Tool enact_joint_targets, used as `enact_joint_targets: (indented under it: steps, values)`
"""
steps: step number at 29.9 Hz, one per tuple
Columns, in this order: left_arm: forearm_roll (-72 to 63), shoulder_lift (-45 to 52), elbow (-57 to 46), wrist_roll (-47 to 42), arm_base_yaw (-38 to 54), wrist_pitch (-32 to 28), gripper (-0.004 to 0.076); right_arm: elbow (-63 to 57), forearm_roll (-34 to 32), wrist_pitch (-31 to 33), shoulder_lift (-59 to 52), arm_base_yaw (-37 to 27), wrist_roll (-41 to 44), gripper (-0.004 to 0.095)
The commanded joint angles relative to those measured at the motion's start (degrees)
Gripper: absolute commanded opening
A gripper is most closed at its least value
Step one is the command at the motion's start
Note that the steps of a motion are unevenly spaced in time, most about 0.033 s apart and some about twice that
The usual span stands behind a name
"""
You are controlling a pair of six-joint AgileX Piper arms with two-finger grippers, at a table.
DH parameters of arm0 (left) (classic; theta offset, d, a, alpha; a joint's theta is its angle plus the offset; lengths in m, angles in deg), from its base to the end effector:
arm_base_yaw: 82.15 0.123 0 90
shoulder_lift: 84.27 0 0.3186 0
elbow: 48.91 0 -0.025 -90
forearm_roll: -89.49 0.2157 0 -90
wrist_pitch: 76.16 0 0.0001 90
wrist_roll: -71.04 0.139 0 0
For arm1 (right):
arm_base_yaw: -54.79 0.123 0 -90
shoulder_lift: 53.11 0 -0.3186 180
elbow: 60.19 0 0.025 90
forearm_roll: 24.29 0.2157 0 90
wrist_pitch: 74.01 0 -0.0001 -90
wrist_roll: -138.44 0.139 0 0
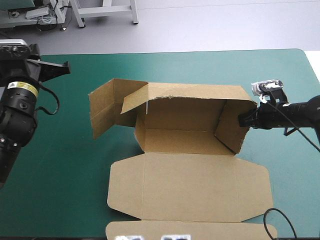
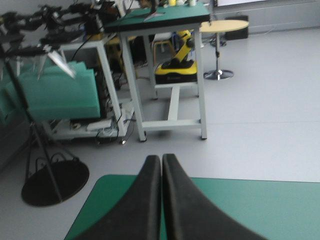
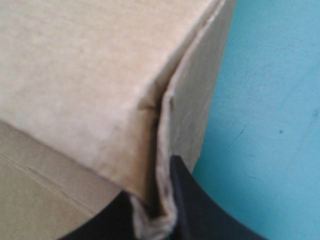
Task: Fold the box
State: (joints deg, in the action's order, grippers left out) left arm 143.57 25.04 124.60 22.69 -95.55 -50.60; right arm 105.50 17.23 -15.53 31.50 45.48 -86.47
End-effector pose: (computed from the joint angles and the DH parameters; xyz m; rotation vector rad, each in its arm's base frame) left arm 0.2345 -0.0059 0.4894 -0.0451 1.6188 0.1476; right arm 0.2545 0.0379 0.3325 -0.4313 2.3994 0.5602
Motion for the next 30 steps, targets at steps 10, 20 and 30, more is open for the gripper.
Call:
enact_joint_targets:
  steps: [10,20,30]
  values:
    - [-42.68,-1.11,1.43,30.97,19.97,7.20,-0.0005,18.96,-19.62,11.32,5.52,16.11,33.09,0.0002]
    - [-65.09,-5.95,1.43,50.78,25.75,20.44,-0.0006,28.70,-20.50,8.09,18.89,21.52,35.00,0.0002]
    - [-66.56,-10.52,1.43,52.69,26.10,29.19,-0.0006,31.13,-24.03,1.22,27.53,21.74,40.48,0.0129]
